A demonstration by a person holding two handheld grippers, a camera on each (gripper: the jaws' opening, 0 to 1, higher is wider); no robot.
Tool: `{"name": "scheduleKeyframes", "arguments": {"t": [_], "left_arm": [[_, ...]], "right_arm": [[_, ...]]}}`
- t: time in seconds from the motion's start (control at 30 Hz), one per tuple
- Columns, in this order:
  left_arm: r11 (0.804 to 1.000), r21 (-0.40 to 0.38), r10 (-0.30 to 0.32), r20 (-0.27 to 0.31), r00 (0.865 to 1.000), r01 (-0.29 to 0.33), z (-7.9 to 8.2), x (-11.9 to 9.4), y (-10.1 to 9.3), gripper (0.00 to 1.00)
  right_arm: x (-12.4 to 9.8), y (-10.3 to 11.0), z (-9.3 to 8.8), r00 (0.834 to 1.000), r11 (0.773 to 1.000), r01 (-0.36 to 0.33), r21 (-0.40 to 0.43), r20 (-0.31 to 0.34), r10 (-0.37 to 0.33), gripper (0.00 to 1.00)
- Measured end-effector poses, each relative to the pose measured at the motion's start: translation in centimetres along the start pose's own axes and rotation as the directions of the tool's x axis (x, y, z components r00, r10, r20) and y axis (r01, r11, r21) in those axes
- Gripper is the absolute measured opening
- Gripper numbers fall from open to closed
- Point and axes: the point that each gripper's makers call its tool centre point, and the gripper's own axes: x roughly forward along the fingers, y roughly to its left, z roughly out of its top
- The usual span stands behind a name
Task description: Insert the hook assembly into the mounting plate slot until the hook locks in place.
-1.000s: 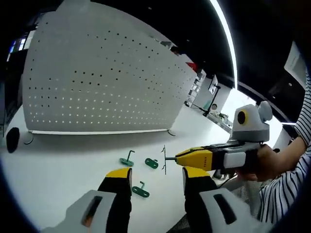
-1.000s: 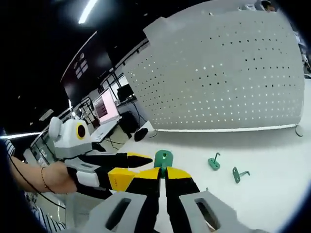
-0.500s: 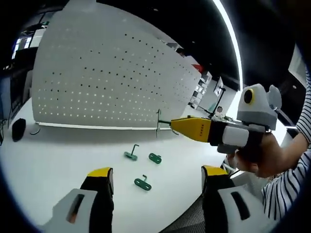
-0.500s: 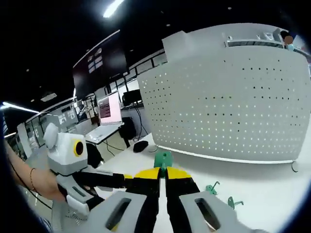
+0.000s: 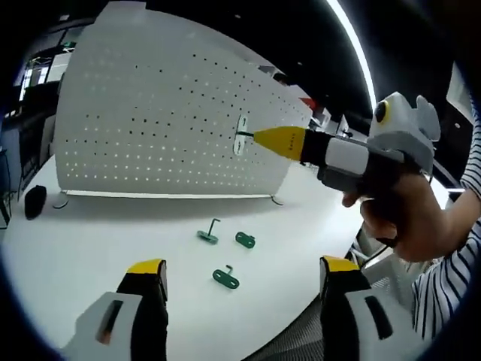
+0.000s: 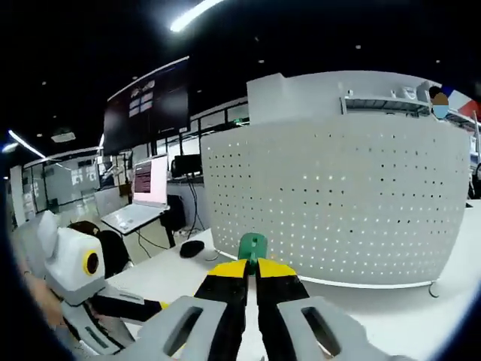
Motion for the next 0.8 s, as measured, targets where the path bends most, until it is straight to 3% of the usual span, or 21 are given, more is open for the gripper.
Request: {"name": "scheduleKeyframes", "arguments": {"t": [0.3, 0.37, 0.43, 0.8], "left_arm": [[1.000, 0.015, -0.009, -0.022, 1.000, 0.009, -0.9, -0.1, -0.6, 0.92], [1.000, 0.002, 0.003, -0.015, 1.000, -0.003, -1.0, -0.4, -0.3, 0.94], [0.999, -0.013, 0.032, 0.042, 0.999, -0.032, -0.1, -0.6, 0.1, 0.96], [0.998, -0.009, 0.060, 0.031, 0.998, -0.060, -0.3, -0.9, 0.9, 1.00]], "right_arm": [[1.6, -1.8, 2.0, 0.995, 0.995, 0.080, -0.056, 0.060, -0.076, 0.00], [2.0, -2.3, 2.4, 0.993, 0.994, 0.096, -0.054, 0.070, -0.092, 0.00], [2.2, -3.1, 3.3, 0.988, 0.990, 0.129, -0.050, 0.093, -0.124, 0.00], [4.2, -6.5, 6.4, 0.966, 0.974, 0.220, -0.061, 0.153, -0.208, 0.00]]}}
